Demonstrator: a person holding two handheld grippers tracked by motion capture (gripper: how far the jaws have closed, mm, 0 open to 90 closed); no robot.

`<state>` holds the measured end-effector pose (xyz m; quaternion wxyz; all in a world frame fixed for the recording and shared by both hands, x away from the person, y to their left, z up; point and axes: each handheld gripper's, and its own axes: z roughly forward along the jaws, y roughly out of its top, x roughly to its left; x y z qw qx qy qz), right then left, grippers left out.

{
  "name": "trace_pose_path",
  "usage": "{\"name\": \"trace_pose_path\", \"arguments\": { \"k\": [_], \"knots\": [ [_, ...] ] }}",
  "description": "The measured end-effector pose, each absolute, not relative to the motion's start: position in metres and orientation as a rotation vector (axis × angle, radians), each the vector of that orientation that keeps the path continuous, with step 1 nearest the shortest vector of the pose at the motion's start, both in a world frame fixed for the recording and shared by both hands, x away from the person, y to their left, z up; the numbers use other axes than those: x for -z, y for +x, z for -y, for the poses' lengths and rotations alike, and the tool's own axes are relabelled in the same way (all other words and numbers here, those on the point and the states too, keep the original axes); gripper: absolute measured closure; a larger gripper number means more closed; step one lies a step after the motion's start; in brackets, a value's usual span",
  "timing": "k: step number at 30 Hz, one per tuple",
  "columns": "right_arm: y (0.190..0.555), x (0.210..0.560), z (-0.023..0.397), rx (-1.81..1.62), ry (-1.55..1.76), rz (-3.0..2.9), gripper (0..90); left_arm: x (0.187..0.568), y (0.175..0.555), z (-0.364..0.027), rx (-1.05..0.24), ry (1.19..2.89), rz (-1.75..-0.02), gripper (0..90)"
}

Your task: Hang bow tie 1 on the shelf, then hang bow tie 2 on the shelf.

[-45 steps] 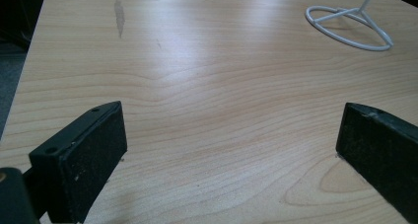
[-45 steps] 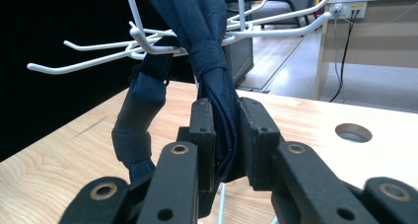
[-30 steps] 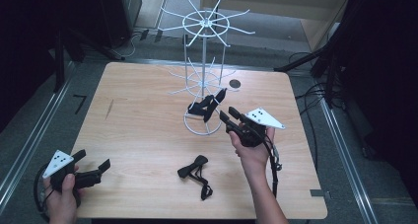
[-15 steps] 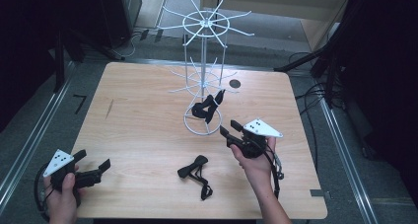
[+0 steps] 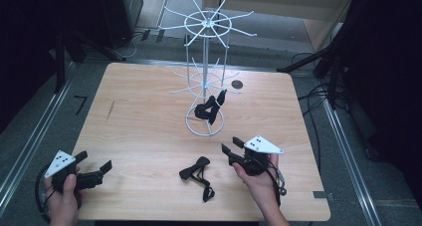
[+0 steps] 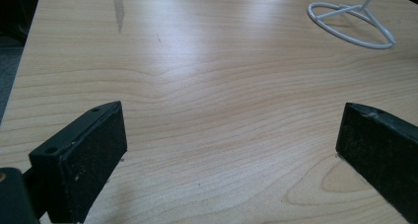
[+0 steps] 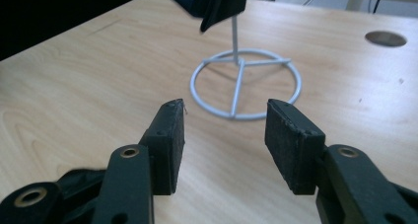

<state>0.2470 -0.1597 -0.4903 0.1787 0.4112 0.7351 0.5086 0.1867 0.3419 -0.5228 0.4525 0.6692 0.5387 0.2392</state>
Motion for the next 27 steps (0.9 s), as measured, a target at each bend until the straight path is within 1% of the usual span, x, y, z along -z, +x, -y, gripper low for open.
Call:
{"name": "trace_pose_path", "arguments": {
  "k": [6,11,16,20,27],
  "knots": [
    [0.236,0.501,0.156,-1.408,1.139,-2.148,51.3,0.523,0.188,-0.342,-0.589,1.652,-1.334,0.0],
    [0.232,0.508,0.148,-1.412,1.136,-2.19,54.1,0.523,0.187,-0.342,-0.587,1.648,-1.334,0.0],
    [0.231,0.513,0.139,-1.396,1.111,-2.25,60.2,0.523,0.188,-0.342,-0.587,1.658,-1.333,0.0],
    [0.23,0.517,0.134,-1.38,1.107,-2.295,63.0,0.523,0.188,-0.342,-0.583,1.661,-1.333,0.0],
    [0.228,0.524,0.121,-1.351,1.097,-2.381,63.7,0.523,0.188,-0.342,-0.582,1.664,-1.329,0.0]
  ]
}}
